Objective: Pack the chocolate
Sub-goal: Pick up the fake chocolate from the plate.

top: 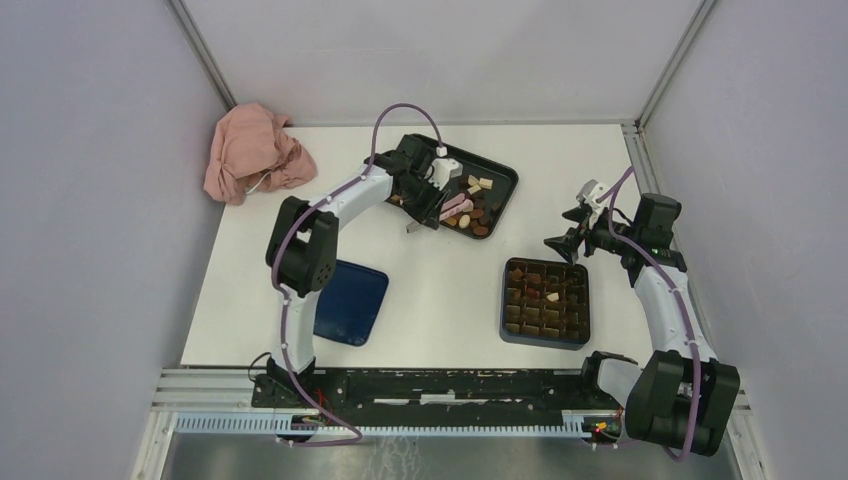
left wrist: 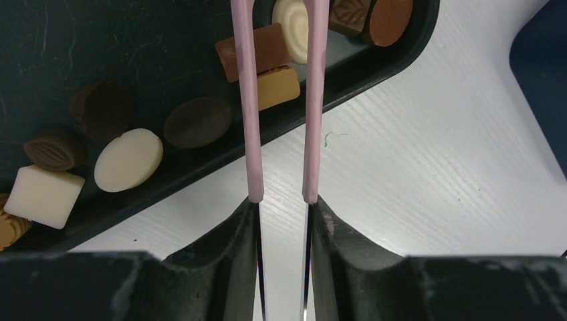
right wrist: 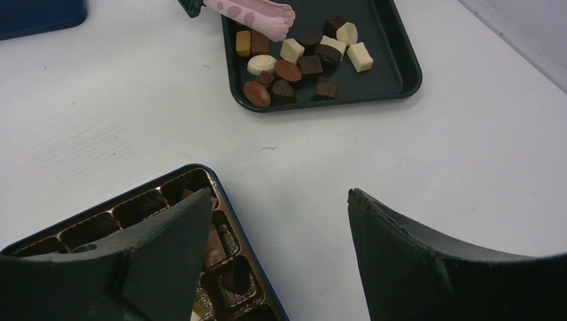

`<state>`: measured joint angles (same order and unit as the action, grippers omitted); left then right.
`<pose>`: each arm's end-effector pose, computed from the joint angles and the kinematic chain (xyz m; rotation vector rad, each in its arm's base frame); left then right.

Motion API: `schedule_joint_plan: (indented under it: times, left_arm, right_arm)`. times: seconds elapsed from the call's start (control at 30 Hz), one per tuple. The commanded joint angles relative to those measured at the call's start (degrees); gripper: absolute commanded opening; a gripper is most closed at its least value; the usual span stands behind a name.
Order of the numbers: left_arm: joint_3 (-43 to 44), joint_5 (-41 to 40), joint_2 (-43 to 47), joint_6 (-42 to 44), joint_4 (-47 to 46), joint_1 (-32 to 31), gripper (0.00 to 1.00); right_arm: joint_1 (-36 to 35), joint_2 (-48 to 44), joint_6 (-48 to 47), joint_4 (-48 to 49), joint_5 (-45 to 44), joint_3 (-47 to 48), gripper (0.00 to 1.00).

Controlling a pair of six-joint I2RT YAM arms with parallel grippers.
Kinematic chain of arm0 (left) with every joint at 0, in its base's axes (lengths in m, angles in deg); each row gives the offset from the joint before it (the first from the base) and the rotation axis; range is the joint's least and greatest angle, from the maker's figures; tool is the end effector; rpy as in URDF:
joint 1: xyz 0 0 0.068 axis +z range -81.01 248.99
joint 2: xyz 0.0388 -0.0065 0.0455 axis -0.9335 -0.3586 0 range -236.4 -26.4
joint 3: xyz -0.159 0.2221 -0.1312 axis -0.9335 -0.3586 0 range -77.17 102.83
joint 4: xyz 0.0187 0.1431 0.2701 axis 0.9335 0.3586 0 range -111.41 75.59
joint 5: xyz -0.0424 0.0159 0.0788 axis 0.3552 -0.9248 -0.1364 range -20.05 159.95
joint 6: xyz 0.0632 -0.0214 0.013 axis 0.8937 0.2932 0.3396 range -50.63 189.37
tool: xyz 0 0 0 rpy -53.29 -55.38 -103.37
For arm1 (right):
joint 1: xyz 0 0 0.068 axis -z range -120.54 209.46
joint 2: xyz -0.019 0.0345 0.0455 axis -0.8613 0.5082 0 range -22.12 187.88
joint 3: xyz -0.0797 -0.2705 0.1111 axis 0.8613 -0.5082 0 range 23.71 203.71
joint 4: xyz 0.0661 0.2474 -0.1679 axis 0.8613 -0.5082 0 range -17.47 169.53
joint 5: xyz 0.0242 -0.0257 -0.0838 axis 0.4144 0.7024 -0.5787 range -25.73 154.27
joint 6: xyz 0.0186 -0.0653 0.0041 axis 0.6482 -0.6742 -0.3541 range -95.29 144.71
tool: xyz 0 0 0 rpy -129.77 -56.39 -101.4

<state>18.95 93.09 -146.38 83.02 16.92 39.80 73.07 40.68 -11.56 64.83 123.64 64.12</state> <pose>0.4410 -0.2709 0.1959 1.0919 2.4166 -0.6259 0.2632 -0.0154 0.2586 -0.8783 1.7113 0.5683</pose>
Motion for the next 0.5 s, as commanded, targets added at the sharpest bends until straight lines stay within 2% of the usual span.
schedule_joint_plan:
  times: [0.0,0.47]
  left_arm:
    - [3.45,2.4,-1.06,6.24,2.32,0.76,0.37]
    - [6.56,-0.91,-5.51,6.04,3.49,1.06,0.39]
  right_arm:
    - [-0.16,0.23,-0.56,0.81,-0.44,2.25,0.8]
    - [-0.15,0.52,-1.16,0.21,-0.34,2.49,0.8]
